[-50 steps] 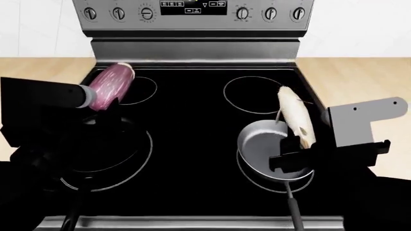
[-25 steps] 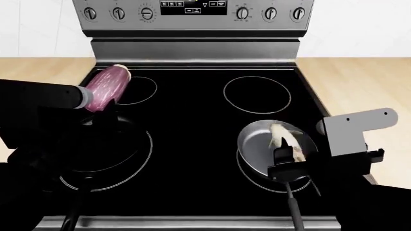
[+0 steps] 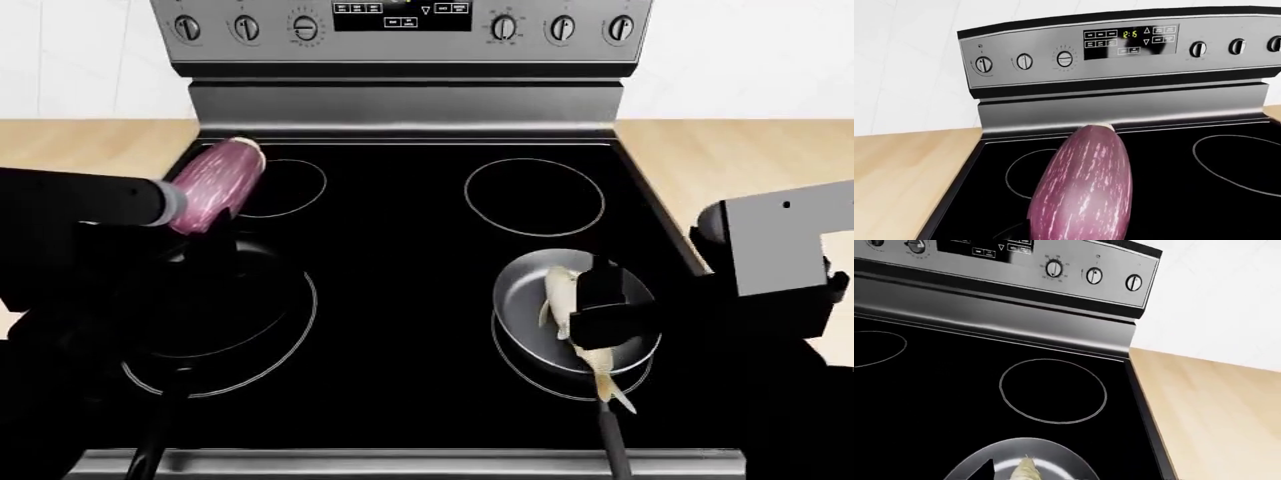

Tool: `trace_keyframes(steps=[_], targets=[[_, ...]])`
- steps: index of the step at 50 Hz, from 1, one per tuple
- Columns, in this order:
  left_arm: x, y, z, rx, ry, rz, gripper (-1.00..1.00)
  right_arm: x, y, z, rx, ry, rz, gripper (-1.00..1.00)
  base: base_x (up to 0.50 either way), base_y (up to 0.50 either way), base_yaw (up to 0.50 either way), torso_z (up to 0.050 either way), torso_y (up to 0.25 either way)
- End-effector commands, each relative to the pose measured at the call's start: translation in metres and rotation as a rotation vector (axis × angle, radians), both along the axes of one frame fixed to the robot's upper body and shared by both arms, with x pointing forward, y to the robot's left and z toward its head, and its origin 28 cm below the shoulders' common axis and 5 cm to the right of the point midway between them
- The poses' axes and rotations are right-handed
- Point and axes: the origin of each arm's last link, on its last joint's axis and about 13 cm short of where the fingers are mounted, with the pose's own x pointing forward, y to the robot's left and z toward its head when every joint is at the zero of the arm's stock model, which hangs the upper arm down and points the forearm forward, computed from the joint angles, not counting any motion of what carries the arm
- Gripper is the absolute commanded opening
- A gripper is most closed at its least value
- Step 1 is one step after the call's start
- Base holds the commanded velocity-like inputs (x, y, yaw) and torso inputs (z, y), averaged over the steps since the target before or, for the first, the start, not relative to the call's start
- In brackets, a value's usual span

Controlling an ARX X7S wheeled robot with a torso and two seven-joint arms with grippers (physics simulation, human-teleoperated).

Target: Place both pans onto different burners. Then place the eggplant and the fish on different pans.

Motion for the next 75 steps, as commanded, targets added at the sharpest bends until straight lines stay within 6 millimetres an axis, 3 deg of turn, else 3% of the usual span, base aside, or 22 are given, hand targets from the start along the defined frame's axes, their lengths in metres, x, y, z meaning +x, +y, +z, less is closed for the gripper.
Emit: trace_keyframes(steps=[1,20,43,55,75], targets=[[-0.003,0.004,0.002,0.02,0.026,0.034,-1.0,-0.017,0.0,0.032,0.007,-0.127,0.001,1.0,0.0,0.0,0.0,0.0,0.0],[-0.001,0.021,0.005,0.067,0.063,0.136,-1.0,-0.016,-0.002,0.027,0.027,-0.125,0.002,1.0,0.0,0.0,0.0,0.0,0.0],[0.009,0.026,-0.014,0.076,0.133,0.157,-1.0,-0.011,0.0,0.022,0.031,-0.104,0.007,1.0,0.0,0.0,0.0,0.0,0.0],[0.004,0.023,-0.028,0.071,0.161,0.139,-1.0,-0.012,0.002,0.021,0.027,-0.103,0.016,1.0,0.0,0.0,0.0,0.0,0.0],[0.009,0.025,-0.058,0.046,0.259,0.143,-1.0,-0.012,0.002,0.019,0.032,-0.097,0.014,1.0,0.0,0.0,0.0,0.0,0.0]])
